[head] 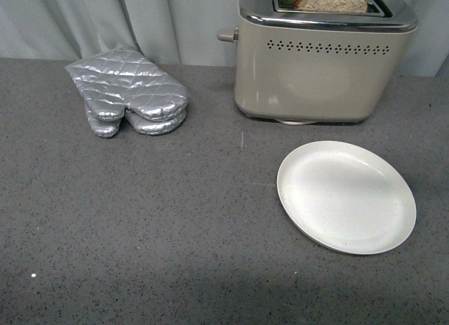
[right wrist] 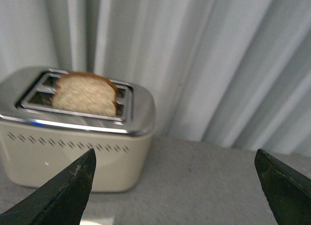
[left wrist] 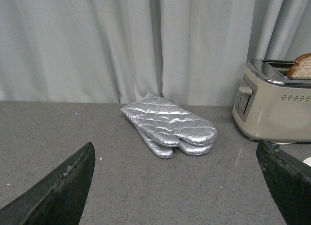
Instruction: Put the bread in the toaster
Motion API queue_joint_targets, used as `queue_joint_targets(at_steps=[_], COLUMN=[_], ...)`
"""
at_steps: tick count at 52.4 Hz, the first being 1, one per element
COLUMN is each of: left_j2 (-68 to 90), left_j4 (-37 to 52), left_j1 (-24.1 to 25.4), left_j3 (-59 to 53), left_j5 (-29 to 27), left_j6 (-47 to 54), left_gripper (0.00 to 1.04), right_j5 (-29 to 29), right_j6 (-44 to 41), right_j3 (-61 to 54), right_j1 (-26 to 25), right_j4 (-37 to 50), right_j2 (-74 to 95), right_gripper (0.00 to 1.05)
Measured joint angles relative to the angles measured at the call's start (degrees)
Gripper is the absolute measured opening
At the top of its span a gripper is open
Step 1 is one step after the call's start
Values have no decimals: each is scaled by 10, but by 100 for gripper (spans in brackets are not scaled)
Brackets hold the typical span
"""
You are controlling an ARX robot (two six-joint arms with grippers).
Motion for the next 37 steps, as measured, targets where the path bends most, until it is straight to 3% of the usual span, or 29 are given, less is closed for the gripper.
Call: queue_joint_targets(at_steps=[7, 15, 22, 24, 28, 31, 37], left_j2=[0, 0, 0, 0, 0, 0, 0], left_j4=[0, 0, 0, 0, 0, 0, 0], left_j1=[0, 0, 0, 0, 0, 0, 0], left_j3=[0, 0, 0, 0, 0, 0, 0], left_j5=[0, 0, 0, 0, 0, 0, 0], left_j6=[0, 0, 0, 0, 0, 0, 0], left_gripper=[98, 98, 98, 98, 98, 98, 98], right_j5=[24, 52, 36, 5, -112, -157, -188], right_j6=[-2, -17, -26, -12, 43, 70, 96], right_j3=[-86, -171, -228, -240, -252, -252, -252], right_j1=[-14, -15, -39, -56, -90, -103, -118], right_j4=[-9, 40, 7, -24, -81, -106, -144], right_j2=[-64, -152, -255, -290, -349, -380, -426], right_gripper=[95, 95, 95, 92, 80, 71, 53])
